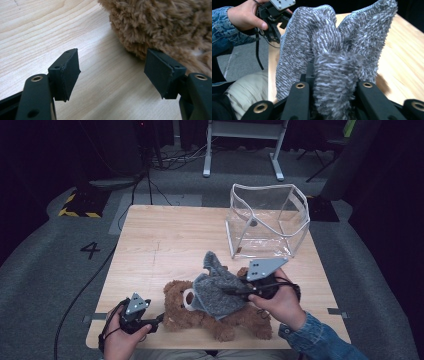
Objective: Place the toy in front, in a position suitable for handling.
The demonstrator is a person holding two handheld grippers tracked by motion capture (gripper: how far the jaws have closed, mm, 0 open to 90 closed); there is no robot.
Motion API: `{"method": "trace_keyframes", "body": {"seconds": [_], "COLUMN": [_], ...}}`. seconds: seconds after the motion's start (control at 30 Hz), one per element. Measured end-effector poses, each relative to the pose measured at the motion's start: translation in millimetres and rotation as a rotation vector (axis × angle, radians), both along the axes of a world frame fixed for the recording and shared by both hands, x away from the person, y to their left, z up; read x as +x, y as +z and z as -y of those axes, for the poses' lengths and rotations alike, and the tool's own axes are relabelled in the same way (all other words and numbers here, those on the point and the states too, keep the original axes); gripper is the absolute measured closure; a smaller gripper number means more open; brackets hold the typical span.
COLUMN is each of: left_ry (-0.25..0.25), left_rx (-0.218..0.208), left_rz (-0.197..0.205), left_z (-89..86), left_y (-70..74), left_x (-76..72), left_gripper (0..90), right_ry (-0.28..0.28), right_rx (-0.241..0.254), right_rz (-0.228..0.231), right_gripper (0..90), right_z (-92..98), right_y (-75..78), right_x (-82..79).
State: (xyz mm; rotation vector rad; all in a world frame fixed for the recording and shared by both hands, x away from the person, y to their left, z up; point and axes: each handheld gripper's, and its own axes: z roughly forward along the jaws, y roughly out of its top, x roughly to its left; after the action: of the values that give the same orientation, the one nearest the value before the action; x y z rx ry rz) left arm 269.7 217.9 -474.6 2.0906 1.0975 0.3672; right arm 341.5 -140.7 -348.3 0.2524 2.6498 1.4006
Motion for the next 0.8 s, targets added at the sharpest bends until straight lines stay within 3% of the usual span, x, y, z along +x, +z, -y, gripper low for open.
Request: {"method": "trace_keyframes", "body": {"seconds": [0.27, 0.37, 0.47, 0.57, 0.73, 0.8], "left_ry": [-0.023, -0.035, -0.057, -0.087, -0.128, -0.13], "left_rx": [-0.009, -0.044, -0.078, -0.093, -0.064, -0.071], "left_rz": [0.029, 0.048, 0.055, 0.062, 0.047, 0.042], "left_z": [1.8, 2.2, 4.0, 9.1, 20.4, 22.4], "left_y": [4.0, 7.8, 10.2, 11.9, 8.1, 7.8], "left_x": [-6.7, -7.8, -8.2, -7.7, -5.0, -4.3], "left_gripper": [28.9, 28.9, 28.3, 27.6, 27.4, 27.4], "right_ry": [0.08, 0.078, 0.072, 0.052, 0.047, 0.039], "right_rx": [-0.039, -0.073, -0.073, -0.09, -0.13, -0.144], "right_rz": [-0.005, -0.02, -0.049, -0.039, -0.03, -0.032], "right_gripper": [73.5, 73.3, 73.1, 73.1, 73.2, 73.2], "right_z": [-54.9, -65.1, -65.9, -62.3, -54.2, -51.0], "right_y": [-19.5, -33.7, -44.1, -44.9, -48.7, -49.7], "right_x": [1.5, 6.3, 11.7, 14.6, 17.6, 17.5]}}
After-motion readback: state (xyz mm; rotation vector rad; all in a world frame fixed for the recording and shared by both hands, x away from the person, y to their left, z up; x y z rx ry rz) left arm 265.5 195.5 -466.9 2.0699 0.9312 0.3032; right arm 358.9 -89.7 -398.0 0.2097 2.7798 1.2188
